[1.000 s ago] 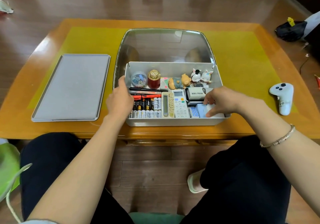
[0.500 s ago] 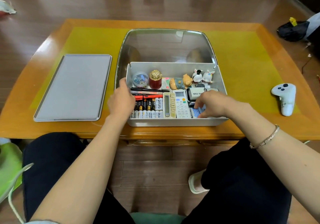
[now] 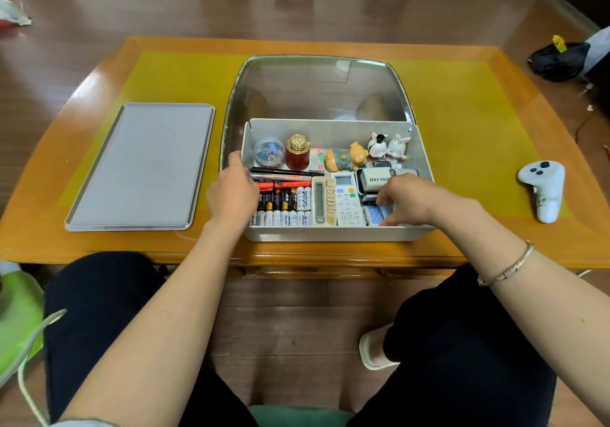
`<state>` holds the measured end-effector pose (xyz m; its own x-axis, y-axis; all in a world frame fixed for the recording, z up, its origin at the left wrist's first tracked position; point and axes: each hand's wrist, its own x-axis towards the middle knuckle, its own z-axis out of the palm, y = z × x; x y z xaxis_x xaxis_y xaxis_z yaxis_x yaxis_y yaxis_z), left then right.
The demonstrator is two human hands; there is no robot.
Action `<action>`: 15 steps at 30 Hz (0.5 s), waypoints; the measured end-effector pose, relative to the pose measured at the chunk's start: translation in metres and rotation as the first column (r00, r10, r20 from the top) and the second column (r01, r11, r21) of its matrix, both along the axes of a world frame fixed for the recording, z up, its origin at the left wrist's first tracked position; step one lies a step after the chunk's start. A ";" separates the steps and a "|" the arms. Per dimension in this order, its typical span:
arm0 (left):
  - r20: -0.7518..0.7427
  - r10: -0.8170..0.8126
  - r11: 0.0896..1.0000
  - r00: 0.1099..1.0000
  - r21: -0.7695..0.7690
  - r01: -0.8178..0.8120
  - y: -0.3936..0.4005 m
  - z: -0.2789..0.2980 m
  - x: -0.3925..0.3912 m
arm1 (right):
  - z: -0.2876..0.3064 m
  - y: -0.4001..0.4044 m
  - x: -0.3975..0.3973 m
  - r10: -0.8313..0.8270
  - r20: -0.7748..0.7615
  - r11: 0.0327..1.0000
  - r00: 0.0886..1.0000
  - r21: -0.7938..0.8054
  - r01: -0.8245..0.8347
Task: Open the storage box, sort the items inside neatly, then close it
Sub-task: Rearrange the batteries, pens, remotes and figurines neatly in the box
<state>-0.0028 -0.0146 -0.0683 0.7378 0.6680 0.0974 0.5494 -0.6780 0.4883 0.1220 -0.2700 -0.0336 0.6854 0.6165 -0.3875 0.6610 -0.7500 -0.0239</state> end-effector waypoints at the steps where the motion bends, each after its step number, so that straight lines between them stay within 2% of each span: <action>1: 0.000 -0.002 1.000 1.000 -0.005 0.002 0.000 0.000 0.000 | 0.002 0.001 0.000 0.005 0.000 1.000 1.000 -0.004 -0.005; 3: 0.001 -0.009 1.000 1.000 -0.015 0.009 -0.001 0.000 -0.001 | 0.009 0.004 -0.001 0.014 0.020 0.999 1.000 0.036 -0.015; 7: 0.020 -0.003 0.999 1.000 -0.053 0.004 0.000 -0.002 0.000 | 0.017 0.035 -0.012 0.043 0.133 0.963 0.990 0.258 -0.076; 9: 0.038 -0.011 0.996 0.999 -0.086 0.014 0.001 -0.003 0.001 | 0.013 0.063 -0.020 0.068 0.194 0.942 0.979 0.311 -0.127; 12: 0.061 -0.018 0.992 0.998 -0.125 0.026 0.003 -0.005 0.002 | 0.001 0.109 -0.030 0.093 0.265 0.926 0.960 0.332 -0.181; 15: 0.111 -0.032 0.984 0.993 -0.172 0.051 0.007 -0.008 0.002 | -0.014 0.139 -0.033 0.126 0.300 0.944 0.946 0.256 -0.207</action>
